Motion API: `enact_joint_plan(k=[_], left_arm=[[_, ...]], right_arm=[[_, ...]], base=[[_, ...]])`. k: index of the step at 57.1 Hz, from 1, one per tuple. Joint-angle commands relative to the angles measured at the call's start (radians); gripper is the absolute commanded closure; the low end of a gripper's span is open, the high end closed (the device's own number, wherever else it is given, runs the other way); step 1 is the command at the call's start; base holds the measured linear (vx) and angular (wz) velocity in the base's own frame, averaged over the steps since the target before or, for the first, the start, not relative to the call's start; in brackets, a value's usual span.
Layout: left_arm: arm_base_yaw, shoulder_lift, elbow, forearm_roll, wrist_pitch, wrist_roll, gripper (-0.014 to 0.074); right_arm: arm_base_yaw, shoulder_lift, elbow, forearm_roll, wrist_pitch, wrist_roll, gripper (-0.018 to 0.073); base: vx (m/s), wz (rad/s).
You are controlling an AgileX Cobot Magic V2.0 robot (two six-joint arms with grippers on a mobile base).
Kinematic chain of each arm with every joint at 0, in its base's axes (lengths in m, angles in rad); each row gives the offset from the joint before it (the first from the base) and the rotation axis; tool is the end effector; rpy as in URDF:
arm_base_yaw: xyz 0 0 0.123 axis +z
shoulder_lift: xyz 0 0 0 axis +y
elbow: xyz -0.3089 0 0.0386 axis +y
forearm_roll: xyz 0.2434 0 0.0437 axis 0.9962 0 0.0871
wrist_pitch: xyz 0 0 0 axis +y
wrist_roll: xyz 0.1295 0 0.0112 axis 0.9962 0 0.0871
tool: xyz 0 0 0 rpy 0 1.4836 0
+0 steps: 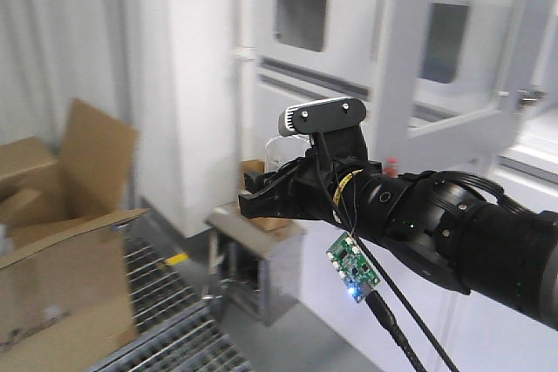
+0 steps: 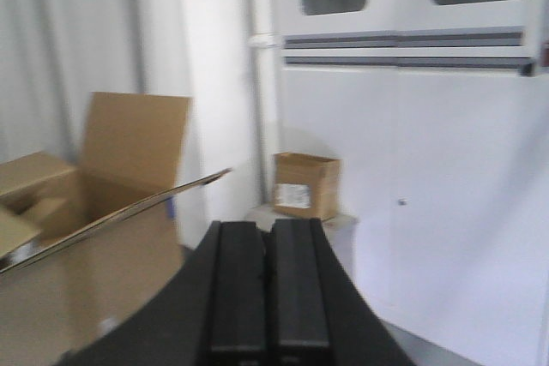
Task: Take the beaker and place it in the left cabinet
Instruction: 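Hold the beaker in the right gripper while the base drives to the cabinet, then carry the beaker with the right gripper over the blue tray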
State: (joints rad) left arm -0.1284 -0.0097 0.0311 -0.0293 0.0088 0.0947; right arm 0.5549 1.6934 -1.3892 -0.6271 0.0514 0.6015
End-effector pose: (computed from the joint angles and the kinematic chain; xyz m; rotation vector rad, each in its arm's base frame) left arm 0.0643 -0.0083 0.2044 0.1467 1.5069 -0.0507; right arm 0.3820 0.2321 0.3603 -0.5064 1.7722 0.3447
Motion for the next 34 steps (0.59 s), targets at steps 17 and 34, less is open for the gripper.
enact_joint_plan(k=[17,34], left_arm=[[-0.002,-0.018,0.016,-0.007,-0.083,-0.003,0.0595],[-0.002,-0.018,0.016,-0.007,-0.083,-0.003,0.0595]], right_arm=[[-0.004,-0.052,-0.04,-0.006,-0.064,-0.002,0.0456],[-0.004,-0.052,-0.04,-0.006,-0.064,-0.002,0.0456]], base=[[0.19,-0.72],[0.17,-0.66]])
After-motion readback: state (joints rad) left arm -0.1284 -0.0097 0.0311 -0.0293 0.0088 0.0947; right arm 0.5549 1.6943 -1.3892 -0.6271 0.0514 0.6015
